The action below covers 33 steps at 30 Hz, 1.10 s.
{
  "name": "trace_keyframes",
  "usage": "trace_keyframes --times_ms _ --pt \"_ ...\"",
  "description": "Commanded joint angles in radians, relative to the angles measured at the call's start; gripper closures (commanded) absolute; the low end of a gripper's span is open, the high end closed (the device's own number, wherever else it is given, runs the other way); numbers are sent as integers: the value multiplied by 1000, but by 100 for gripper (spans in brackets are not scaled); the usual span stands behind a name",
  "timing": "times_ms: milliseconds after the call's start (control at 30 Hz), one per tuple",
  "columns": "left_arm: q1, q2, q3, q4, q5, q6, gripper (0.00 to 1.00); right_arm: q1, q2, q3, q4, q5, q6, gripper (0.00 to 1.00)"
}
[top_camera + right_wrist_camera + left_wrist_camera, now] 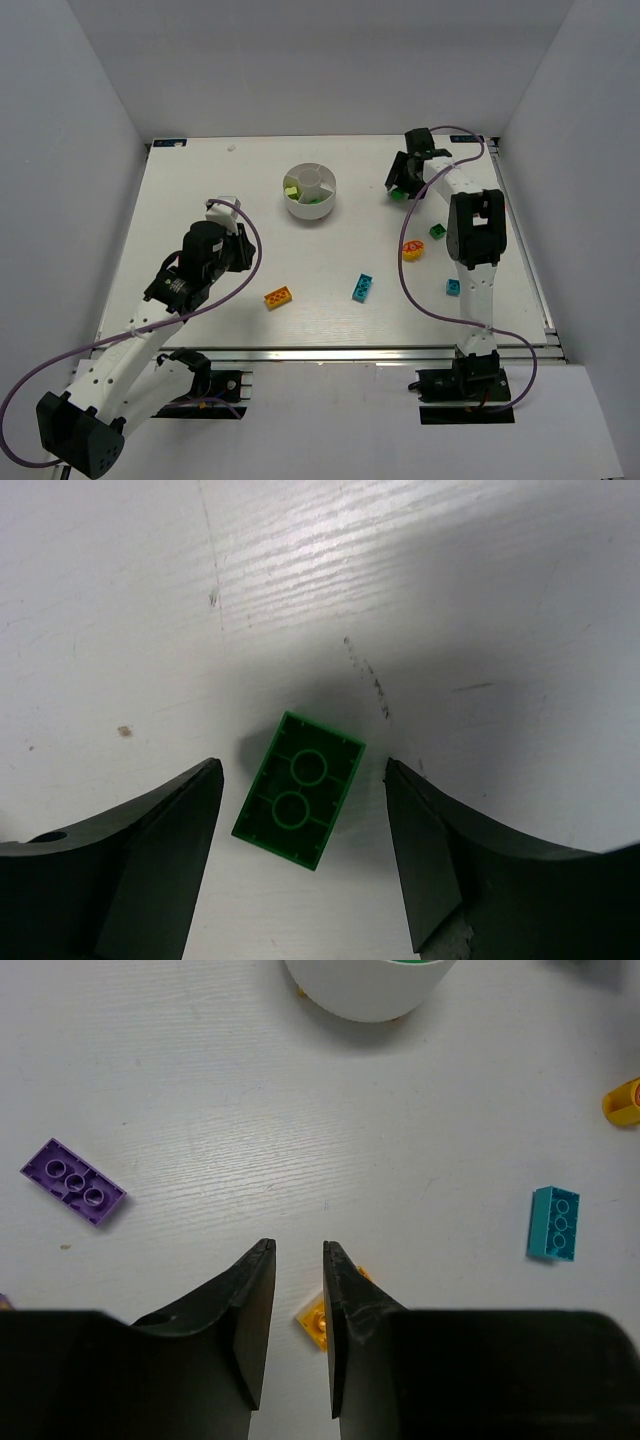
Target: Sort the legos into containers by color
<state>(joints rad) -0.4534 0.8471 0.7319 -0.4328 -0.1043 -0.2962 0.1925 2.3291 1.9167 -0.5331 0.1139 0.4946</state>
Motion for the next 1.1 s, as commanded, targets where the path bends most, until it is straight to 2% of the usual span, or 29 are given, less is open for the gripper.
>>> trace_keyframes --times_ms 0,333,567,667,800,933,1033,1067 --pt "-2 -8 -6 17 -9 3 64 -13 38 50 22 15 10 29" --pt "-11 -2 -5 19 -12 2 64 -27 33 18 22 -54 18 42" --pt "-11 -8 -5 19 -9 3 63 -30 -4 -19 32 -92 19 47" --pt "-11 -8 -6 20 -9 3 64 -28 -8 -19 33 -103 16 54" --pt "-11 -13 -6 23 0 3 64 -25 -23 -27 54 -155 -1 70" --pt "-11 -32 -17 52 78 11 62 -27 -82 -79 132 -230 -42 79" --pt "-11 -37 -34 100 219 -1 50 -27 -158 -169 229 -307 -88 86" --pt "-11 -26 -34 127 262 -6 49 -25 -175 -180 242 -354 -99 87"
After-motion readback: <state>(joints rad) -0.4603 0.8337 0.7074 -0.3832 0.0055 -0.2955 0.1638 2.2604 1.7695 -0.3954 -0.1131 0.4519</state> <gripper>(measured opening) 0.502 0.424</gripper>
